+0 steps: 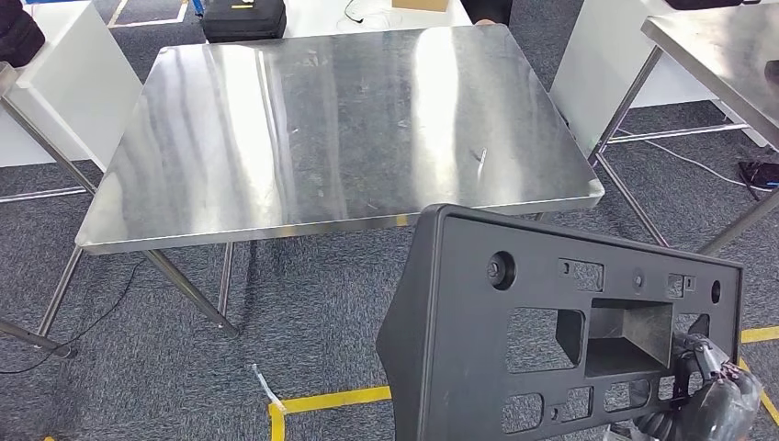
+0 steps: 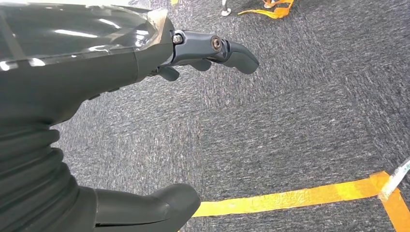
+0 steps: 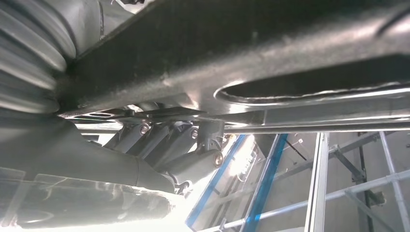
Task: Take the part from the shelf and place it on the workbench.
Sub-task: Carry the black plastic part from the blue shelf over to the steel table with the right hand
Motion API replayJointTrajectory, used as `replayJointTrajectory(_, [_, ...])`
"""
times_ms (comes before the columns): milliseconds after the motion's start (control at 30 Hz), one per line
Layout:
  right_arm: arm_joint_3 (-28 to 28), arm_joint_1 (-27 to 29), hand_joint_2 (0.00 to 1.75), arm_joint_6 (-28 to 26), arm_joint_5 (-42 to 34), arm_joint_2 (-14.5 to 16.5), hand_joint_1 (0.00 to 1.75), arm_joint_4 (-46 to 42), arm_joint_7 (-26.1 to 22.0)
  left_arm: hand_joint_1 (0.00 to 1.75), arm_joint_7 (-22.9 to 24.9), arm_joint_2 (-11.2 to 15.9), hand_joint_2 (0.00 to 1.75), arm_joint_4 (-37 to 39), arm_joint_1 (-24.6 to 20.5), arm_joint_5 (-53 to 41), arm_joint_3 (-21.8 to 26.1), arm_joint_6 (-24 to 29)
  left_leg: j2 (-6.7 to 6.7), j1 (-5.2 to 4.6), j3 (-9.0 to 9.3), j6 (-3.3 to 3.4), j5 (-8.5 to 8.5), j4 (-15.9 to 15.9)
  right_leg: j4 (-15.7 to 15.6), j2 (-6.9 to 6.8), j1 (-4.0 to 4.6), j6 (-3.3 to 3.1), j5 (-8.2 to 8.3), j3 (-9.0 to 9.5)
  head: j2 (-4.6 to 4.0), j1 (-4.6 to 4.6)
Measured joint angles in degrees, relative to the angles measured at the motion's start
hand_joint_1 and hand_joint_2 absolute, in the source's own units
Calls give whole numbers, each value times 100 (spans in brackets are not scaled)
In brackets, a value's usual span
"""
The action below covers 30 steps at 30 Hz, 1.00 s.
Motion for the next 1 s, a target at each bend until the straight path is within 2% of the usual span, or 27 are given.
replayJointTrajectory(267, [19, -126, 175, 0, 196, -4, 166, 9, 197, 0, 13, -3, 175, -5, -21, 7, 0, 11, 0, 0, 1, 2, 2, 0, 0, 0, 1, 0, 0, 6, 1, 0])
replayJointTrajectory(300, [25, -138, 175, 0, 231, -8, 166, 14, 225, 0, 13, -2, 175, -7, -23, 8, 1, 13, 1, -6, -7, 7, -5, 15, -13, 1, -20, 13, 7, 10, 1, -1])
replayJointTrajectory(367, [39, -161, 175, 0, 291, -19, 166, 22, 274, 0, 13, 1, 175, -18, -29, 7, 1, 19, 4, -20, 3, 74, 4, -18, -77, -1, -36, 56, 34, 41, 0, -2])
replayJointTrajectory(433, [54, -182, 175, 0, 320, -40, 166, 30, 298, 0, 13, -8, 175, -34, -33, 5, 1, 26, 10, 15, 121, 167, 94, -221, -67, -14, -13, 81, 12, 58, 0, 2])
replayJointTrajectory(500, [66, -202, 175, 0, 332, -70, 166, 41, 305, 0, 13, -19, 175, -42, -41, 2, 0, 28, 7, 72, 233, 212, 190, -406, 336, -21, 8, 50, -200, -116, 0, 9])
replayJointTrajectory(567, [77, -215, 175, 0, 333, -91, 166, 57, 315, 0, 13, -27, 175, -42, -45, 0, 0, 27, -22, 92, 235, 219, 209, -431, 1015, -20, -9, 45, -489, -445, 0, 8])
replayJointTrajectory(600, [82, -218, 175, 0, 331, -97, 166, 68, 324, 0, 13, -33, 175, -42, -42, 0, 0, 26, -49, 104, 224, 204, 207, -421, 1230, -20, -31, 77, -552, -549, 0, 7])
replayJointTrajectory(633, [86, -218, 175, 0, 329, -102, 166, 77, 333, 0, 13, -37, 175, -42, -40, -1, 0, 26, -91, 124, 211, 176, 202, -402, 1251, -20, -59, 137, -528, -558, 0, 5])
replayJointTrajectory(667, [88, -218, 175, 0, 329, -106, 166, 83, 340, 0, 13, -38, 175, -42, -39, -2, -1, 26, -141, 156, 192, 133, 188, -363, 1042, -13, -93, 221, -415, -447, 0, 5])
replayJointTrajectory(700, [89, -219, 175, 0, 329, -110, 166, 86, 343, 0, 12, -39, 175, -42, -40, -4, -2, 25, -199, 191, 163, 76, 163, -300, 660, 38, -141, 319, -259, -247, 0, 7])
replayJointTrajectory(733, [93, -224, 175, 1, 330, -111, 166, 94, 344, 0, 12, -34, 175, -43, -41, -5, -2, 25, -258, 211, 126, 8, 128, -223, 333, 117, -160, 387, -145, -80, 0, 15])
replayJointTrajectory(767, [97, -225, 175, 1, 331, -113, 166, 98, 344, 0, 10, -29, 175, -44, -42, -7, -4, 25, -311, 221, 80, -57, 86, -132, 92, 187, -182, 387, -73, 36, 0, 19])
replayJointTrajectory(800, [101, -223, 175, 1, 331, -114, 166, 104, 345, 0, 8, -24, 175, -45, -43, -8, -5, 25, -354, 223, 37, -110, 58, -67, -3, 236, -187, 335, -60, 76, 0, 21])
replayJointTrajectory(867, [105, -226, 175, 1, 329, -116, 166, 108, 348, 0, 4, -17, 175, -47, -35, -9, -5, 26, -437, 226, -19, -171, 56, -30, 50, 179, -164, 155, -77, 61, 1, 14])
replayJointTrajectory(900, [106, -231, 175, 1, 328, -116, 166, 110, 350, 0, 4, -14, 175, -48, -27, -9, -5, 26, -424, 236, -33, -183, 63, -28, 68, 127, -156, 100, -72, 61, 1, 12])
replayJointTrajectory(933, [107, -236, 175, 2, 327, -116, 166, 111, 349, 0, 4, -12, 175, -47, -21, -10, -5, 26, -324, 234, -69, -189, 27, 37, 77, 76, -148, 65, -63, 65, 1, 8])
replayJointTrajectory(1000, [105, -218, 175, 2, 324, -115, 166, 110, 341, 0, 4, -10, 175, -46, -27, -20, -8, 26, 6, 220, -294, -186, -241, 515, 74, -36, -130, 8, -50, 53, 0, 2])
